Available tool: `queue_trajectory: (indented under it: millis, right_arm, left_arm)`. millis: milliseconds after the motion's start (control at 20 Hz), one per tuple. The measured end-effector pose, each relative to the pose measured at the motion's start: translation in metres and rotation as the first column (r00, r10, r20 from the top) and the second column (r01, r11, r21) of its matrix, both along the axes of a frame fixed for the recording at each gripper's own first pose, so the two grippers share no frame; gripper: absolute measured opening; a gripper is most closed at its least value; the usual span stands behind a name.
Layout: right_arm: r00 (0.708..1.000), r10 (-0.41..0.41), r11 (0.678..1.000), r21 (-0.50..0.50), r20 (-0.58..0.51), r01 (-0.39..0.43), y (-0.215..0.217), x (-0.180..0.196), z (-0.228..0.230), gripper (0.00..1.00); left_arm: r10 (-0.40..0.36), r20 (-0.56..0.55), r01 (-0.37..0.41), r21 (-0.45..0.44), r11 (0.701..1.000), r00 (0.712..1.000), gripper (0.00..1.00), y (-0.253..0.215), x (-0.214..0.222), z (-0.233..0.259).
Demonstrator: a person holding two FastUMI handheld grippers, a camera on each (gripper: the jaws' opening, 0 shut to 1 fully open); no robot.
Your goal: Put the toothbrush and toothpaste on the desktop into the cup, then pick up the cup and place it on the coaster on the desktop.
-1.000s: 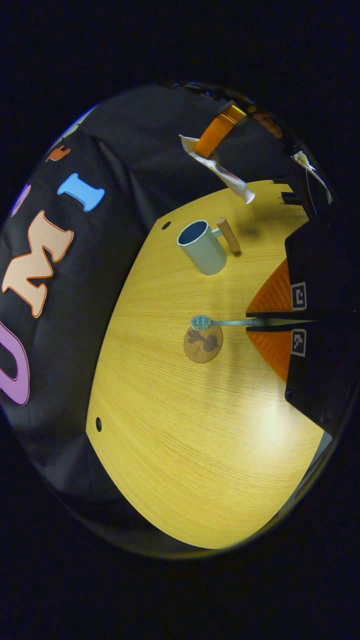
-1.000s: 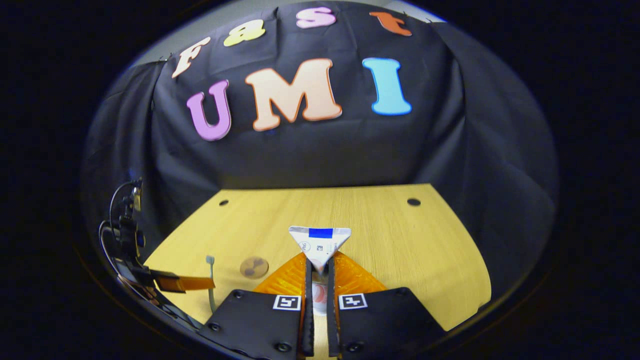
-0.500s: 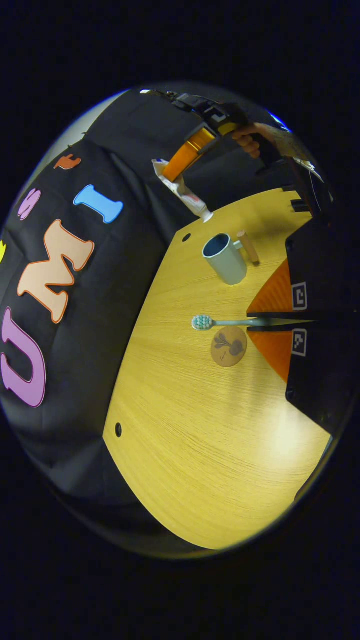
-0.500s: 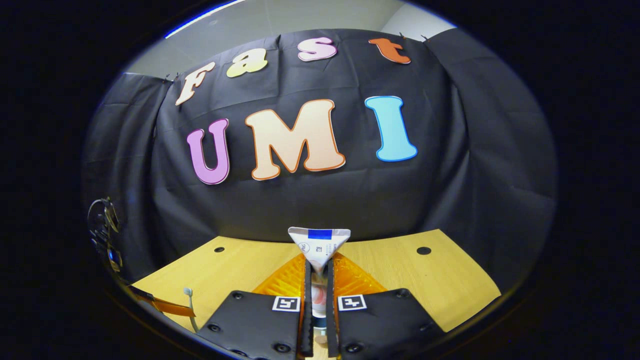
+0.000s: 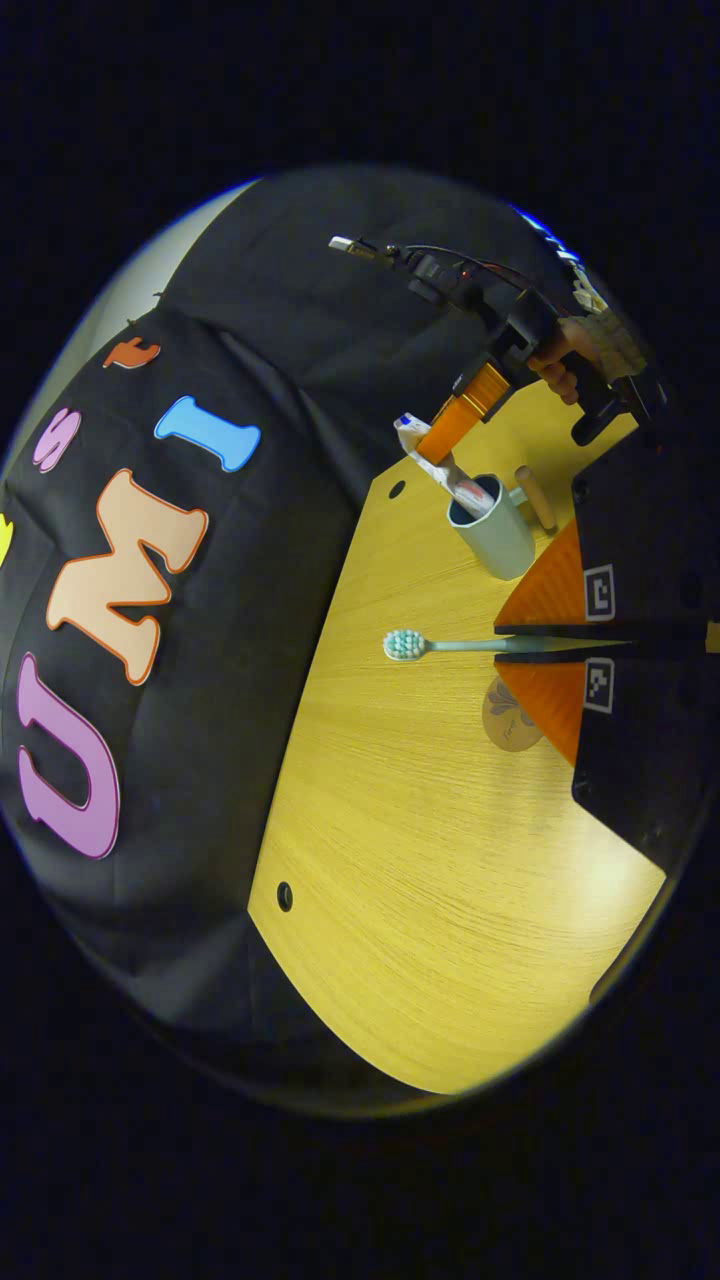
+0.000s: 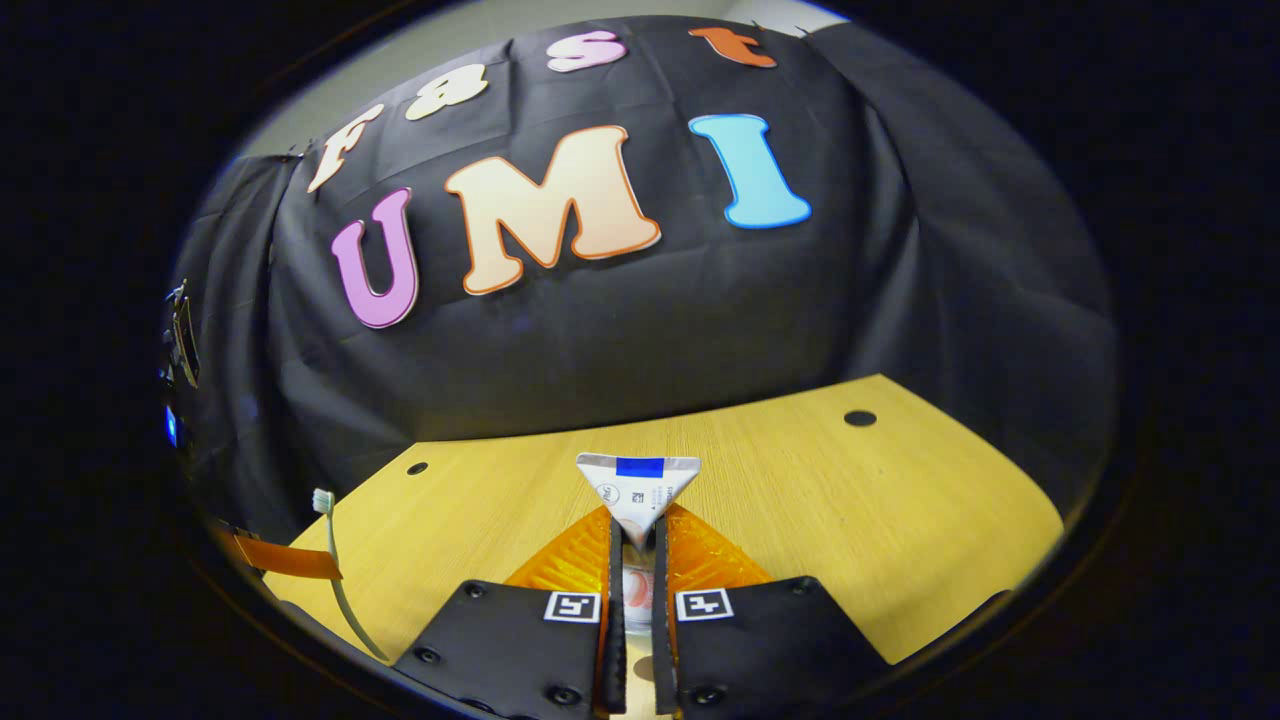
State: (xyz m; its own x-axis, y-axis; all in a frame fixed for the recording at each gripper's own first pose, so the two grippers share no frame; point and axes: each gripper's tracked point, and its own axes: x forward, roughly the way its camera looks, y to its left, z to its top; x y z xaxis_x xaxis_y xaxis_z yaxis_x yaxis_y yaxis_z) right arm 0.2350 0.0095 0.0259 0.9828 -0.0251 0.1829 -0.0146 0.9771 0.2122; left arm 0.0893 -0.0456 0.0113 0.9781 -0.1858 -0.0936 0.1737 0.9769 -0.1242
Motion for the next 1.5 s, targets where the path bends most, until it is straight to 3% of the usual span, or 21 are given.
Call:
queue_trajectory:
  millis: [250, 450, 500, 550, 600, 700, 850, 900, 950, 1000, 1500]
  right_arm:
    - [0.999, -0.040, 0.999, -0.027, -0.023, 0.040, -0.003, 0.007, -0.016, 0.14]
    - [0.999, -0.012, 1.000, -0.005, -0.047, 0.012, 0.003, 0.007, -0.025, 0.17]
    - [0.999, -0.016, 1.000, -0.008, -0.044, 0.016, 0.003, 0.006, -0.025, 0.25]
    - [0.999, -0.011, 1.000, -0.009, -0.046, 0.011, 0.004, 0.005, -0.027, 0.17]
    - [0.999, 0.002, 1.000, -0.004, -0.050, -0.003, 0.007, 0.002, -0.027, 0.19]
    - [0.999, 0.021, 1.000, 0.001, -0.030, -0.021, 0.012, -0.003, -0.022, 0.54]
    - [1.000, 0.025, 1.000, -0.001, -0.006, -0.025, 0.011, -0.009, -0.015, 0.70]
    - [1.000, 0.021, 1.000, 0.004, -0.008, -0.020, 0.007, -0.011, -0.015, 0.83]
    - [1.000, 0.020, 1.000, 0.010, -0.001, -0.020, 0.003, -0.016, -0.013, 0.87]
    - [1.000, 0.005, 1.000, 0.018, 0.009, -0.005, -0.002, -0.021, -0.011, 0.99]
    - [0.990, -0.143, 0.987, 0.071, -0.011, 0.143, -0.099, -0.071, -0.023, 0.98]
  left_arm:
    - [-0.047, -0.016, 0.047, 0.011, 0.999, 0.999, 0.00, -0.020, 0.002, -0.001]
    - [-0.068, -0.024, 0.069, 0.023, 0.997, 0.997, 0.00, -0.034, 0.002, 0.000]
    - [-0.067, -0.031, 0.068, 0.029, 0.997, 0.997, 0.00, -0.036, 0.003, -0.001]
    - [-0.069, -0.035, 0.070, 0.032, 0.997, 0.997, 0.00, -0.037, 0.004, -0.001]
    - [-0.073, -0.037, 0.074, 0.033, 0.997, 0.997, 0.00, -0.040, 0.004, 0.000]
    - [-0.081, -0.038, 0.083, 0.033, 0.996, 0.996, 0.00, -0.040, 0.001, -0.004]
    - [-0.093, -0.029, 0.095, 0.046, 0.994, 0.995, 0.00, -0.046, 0.004, 0.002]
    - [-0.100, -0.023, 0.101, 0.049, 0.994, 0.995, 0.00, -0.050, 0.008, 0.007]
    - [-0.109, -0.014, 0.109, 0.049, 0.993, 0.994, 0.00, -0.054, 0.008, 0.010]
    - [-0.117, -0.006, 0.117, 0.047, 0.992, 0.993, 0.00, -0.058, 0.010, 0.014]
    - [-0.206, 0.192, 0.215, -0.025, 0.976, 0.960, 0.00, -0.118, 0.043, 0.070]
